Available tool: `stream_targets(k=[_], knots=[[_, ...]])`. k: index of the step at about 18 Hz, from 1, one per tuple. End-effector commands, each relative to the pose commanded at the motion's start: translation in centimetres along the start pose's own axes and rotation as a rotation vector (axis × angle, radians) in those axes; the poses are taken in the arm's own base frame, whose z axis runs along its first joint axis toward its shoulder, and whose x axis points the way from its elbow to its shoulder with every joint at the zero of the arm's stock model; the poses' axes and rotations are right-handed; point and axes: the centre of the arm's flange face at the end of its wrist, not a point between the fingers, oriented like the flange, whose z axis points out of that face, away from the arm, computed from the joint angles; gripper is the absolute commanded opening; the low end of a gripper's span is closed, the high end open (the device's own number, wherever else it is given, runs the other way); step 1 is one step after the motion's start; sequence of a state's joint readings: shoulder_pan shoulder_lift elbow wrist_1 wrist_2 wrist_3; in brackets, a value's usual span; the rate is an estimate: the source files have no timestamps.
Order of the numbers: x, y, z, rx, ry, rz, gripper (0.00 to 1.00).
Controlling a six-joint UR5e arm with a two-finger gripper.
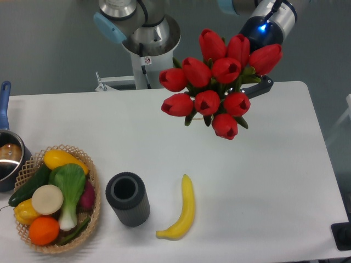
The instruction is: Insert the flowers into the vase
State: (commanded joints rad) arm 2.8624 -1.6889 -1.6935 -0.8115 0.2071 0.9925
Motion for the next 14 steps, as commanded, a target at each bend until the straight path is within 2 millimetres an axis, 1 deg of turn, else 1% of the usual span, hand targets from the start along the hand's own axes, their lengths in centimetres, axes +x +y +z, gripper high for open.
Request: stream_targets(k=[2, 4, 10, 14], knots=[[-0.1, 0.1, 0.0, -0.001, -0.001, -0.001, 0.19], [-0.1, -0.3, 0.1, 0.001, 0.002, 0.005, 0.19], [0.0, 0.2, 0.5, 0.028, 0.028, -0.015, 0.19], [1.0, 0.3, 3.0, 0.027, 0.078, -0.012, 0.17]])
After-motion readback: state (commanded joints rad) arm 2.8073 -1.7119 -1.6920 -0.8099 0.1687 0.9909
